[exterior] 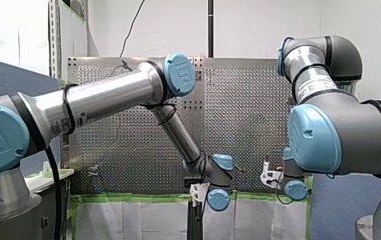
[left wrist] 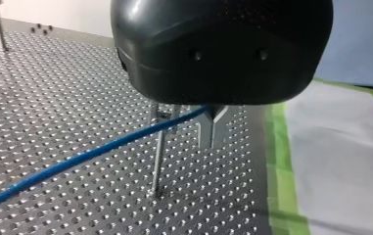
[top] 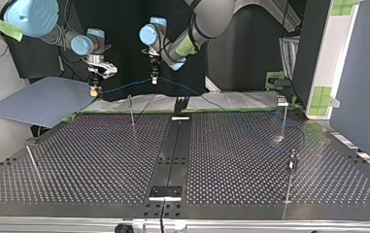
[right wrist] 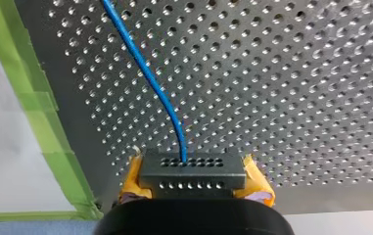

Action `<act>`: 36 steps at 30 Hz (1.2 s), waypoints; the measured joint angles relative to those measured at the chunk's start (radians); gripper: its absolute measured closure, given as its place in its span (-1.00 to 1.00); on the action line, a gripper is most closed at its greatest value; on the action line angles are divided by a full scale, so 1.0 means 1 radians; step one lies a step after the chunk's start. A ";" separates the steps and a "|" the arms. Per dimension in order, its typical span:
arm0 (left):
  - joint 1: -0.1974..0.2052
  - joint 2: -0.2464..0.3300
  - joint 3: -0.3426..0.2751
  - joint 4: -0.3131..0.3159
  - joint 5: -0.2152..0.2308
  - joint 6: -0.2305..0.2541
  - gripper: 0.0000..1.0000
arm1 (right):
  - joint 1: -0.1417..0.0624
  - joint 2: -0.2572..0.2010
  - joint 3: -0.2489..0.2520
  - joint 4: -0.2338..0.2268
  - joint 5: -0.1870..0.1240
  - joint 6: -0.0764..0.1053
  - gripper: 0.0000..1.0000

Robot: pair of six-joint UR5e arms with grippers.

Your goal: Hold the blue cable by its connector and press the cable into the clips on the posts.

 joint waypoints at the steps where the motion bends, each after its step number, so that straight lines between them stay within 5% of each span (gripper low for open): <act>1: -0.001 -0.003 0.008 -0.007 0.000 0.001 1.00 | -0.004 0.007 -0.004 0.005 -0.003 -0.005 1.00; 6: -0.004 -0.008 0.052 -0.026 -0.002 0.013 1.00 | -0.019 0.028 -0.024 0.041 -0.016 -0.041 1.00; 12: -0.008 -0.008 0.097 -0.053 -0.015 0.028 1.00 | -0.029 0.030 -0.061 0.075 -0.050 -0.064 1.00; 23: 0.003 -0.008 0.186 -0.064 -0.023 0.027 1.00 | -0.049 0.030 -0.145 0.146 -0.084 -0.074 1.00; 36: 0.032 -0.017 0.212 -0.080 0.002 0.037 1.00 | -0.074 0.030 -0.155 0.159 -0.102 -0.082 1.00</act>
